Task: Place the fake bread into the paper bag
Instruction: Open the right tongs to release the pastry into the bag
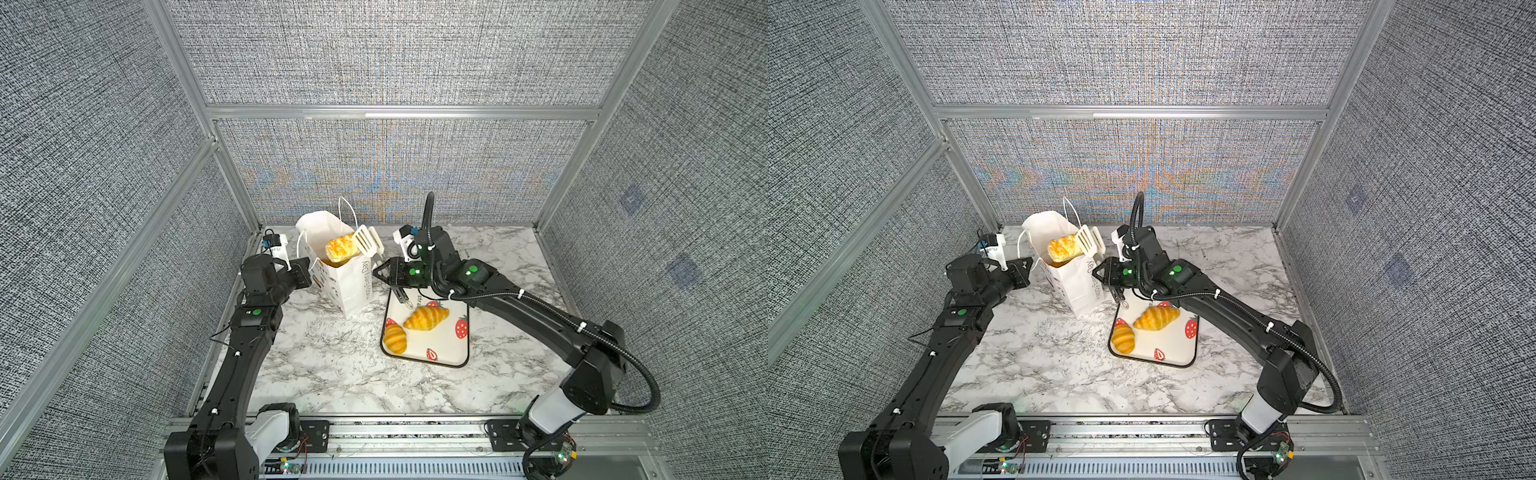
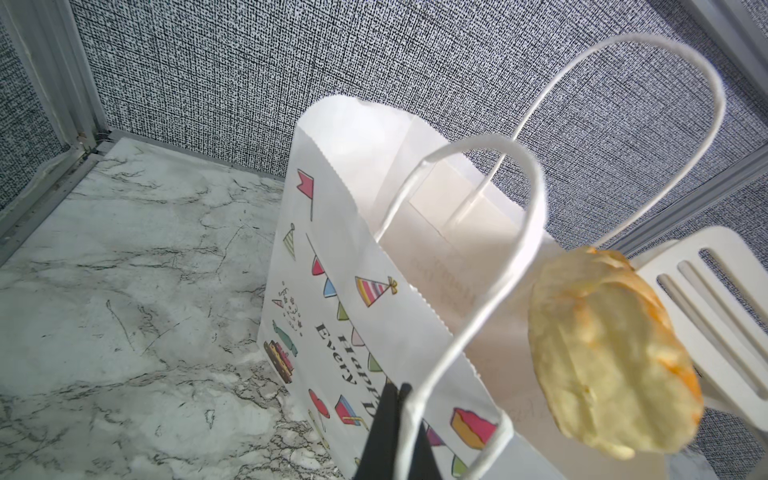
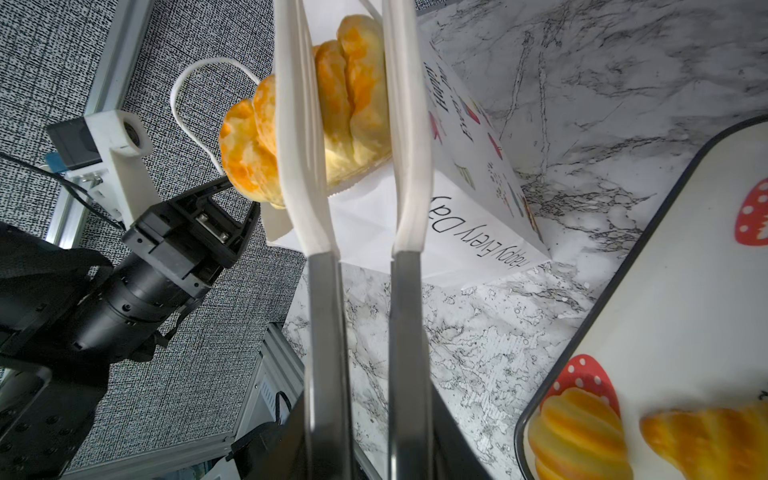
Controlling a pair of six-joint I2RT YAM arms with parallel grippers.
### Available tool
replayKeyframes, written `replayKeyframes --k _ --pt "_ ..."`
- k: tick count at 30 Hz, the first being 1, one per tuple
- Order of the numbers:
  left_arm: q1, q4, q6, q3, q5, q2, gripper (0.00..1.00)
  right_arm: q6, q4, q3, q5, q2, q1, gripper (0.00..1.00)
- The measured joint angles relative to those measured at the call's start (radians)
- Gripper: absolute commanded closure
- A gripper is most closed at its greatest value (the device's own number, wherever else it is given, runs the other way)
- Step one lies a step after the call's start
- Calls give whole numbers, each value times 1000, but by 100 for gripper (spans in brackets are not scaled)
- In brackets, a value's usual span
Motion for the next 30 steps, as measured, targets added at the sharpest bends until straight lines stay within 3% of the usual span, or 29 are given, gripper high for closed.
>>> replayKeyframes --k 10,20,30 --pt "0 0 0 0 0 0 100 0 3 11 -17 0 5 56" --pt "0 0 0 0 1 0 100 -21 -24 45 -5 -13 23 56" --pt "0 0 0 0 0 0 100 -54 -89 9 62 -130 32 56"
